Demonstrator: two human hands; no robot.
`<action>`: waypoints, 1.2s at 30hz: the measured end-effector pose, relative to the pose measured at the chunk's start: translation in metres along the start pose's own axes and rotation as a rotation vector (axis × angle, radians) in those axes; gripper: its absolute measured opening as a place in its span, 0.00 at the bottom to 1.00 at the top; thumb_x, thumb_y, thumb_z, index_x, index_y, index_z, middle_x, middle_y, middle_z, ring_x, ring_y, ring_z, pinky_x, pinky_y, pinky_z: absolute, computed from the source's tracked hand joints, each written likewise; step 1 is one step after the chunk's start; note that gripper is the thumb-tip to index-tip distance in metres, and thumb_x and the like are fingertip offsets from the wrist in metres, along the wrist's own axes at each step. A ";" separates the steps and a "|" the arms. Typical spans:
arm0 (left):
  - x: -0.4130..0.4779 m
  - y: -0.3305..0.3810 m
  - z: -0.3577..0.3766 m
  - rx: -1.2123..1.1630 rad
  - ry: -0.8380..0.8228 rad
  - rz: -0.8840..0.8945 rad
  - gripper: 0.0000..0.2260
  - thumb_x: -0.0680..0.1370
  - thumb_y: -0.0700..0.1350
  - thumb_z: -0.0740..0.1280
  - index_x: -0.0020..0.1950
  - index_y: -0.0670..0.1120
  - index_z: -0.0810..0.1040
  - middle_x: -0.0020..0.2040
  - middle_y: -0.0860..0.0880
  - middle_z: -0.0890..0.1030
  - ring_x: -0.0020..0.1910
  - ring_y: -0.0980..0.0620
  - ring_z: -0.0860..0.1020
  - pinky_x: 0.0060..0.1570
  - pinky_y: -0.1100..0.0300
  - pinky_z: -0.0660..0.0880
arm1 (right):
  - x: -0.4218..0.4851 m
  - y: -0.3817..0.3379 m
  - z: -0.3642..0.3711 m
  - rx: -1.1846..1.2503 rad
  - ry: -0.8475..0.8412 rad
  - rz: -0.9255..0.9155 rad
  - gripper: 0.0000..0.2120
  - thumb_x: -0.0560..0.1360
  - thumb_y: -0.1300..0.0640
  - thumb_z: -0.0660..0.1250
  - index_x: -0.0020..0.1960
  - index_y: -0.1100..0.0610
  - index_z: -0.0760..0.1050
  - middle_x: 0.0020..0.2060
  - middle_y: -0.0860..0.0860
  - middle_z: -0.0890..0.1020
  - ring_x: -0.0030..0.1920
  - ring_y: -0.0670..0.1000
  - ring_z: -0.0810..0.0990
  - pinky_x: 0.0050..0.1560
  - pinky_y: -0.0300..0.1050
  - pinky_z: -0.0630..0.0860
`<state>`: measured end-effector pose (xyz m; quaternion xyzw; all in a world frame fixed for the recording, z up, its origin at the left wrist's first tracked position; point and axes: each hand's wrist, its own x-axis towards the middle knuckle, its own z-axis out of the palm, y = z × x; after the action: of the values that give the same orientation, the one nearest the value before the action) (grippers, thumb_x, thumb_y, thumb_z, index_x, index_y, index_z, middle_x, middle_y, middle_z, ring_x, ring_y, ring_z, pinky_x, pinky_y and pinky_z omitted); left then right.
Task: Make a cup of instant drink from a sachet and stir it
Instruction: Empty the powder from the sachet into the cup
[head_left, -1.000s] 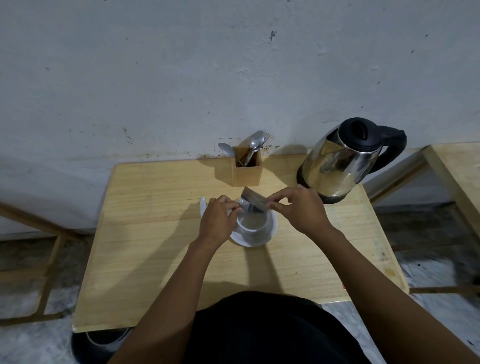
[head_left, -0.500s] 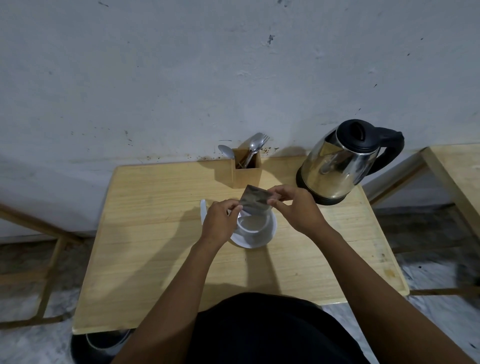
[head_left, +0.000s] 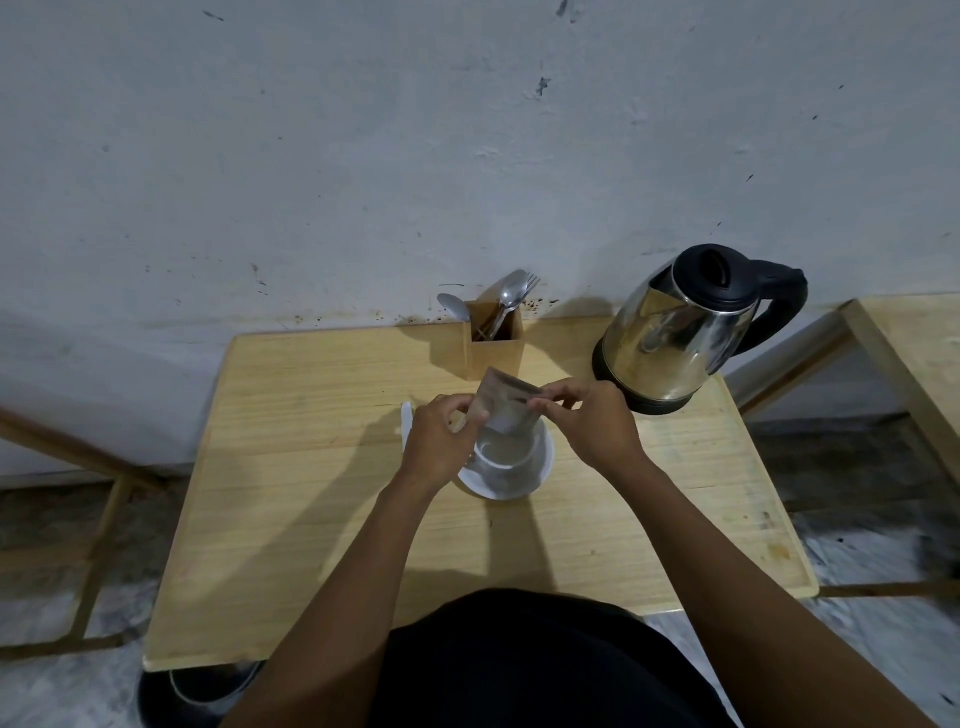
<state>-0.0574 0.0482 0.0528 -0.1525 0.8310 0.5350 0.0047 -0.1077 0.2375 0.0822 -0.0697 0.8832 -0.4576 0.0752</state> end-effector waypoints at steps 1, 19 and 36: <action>0.000 0.002 -0.001 -0.039 0.005 -0.004 0.11 0.77 0.46 0.67 0.57 0.45 0.80 0.54 0.50 0.81 0.47 0.58 0.77 0.36 0.81 0.68 | 0.000 0.000 0.000 -0.006 -0.014 -0.006 0.03 0.70 0.52 0.76 0.40 0.46 0.83 0.37 0.42 0.84 0.36 0.42 0.78 0.38 0.40 0.74; 0.001 0.014 0.000 -0.134 0.046 -0.004 0.08 0.77 0.43 0.67 0.53 0.42 0.83 0.45 0.49 0.83 0.42 0.58 0.77 0.38 0.78 0.70 | -0.004 -0.004 -0.005 -0.104 -0.013 -0.080 0.04 0.72 0.53 0.75 0.47 0.51 0.85 0.35 0.37 0.80 0.37 0.44 0.77 0.40 0.40 0.73; -0.002 0.013 -0.001 -0.176 0.020 0.004 0.09 0.76 0.45 0.68 0.52 0.43 0.83 0.43 0.52 0.83 0.38 0.62 0.77 0.38 0.75 0.72 | -0.007 -0.004 0.002 -0.194 0.080 -0.030 0.06 0.74 0.51 0.73 0.49 0.50 0.85 0.37 0.42 0.84 0.26 0.37 0.73 0.33 0.33 0.64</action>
<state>-0.0582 0.0530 0.0646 -0.1563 0.7810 0.6043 -0.0181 -0.1007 0.2355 0.0847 -0.0717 0.9244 -0.3737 0.0259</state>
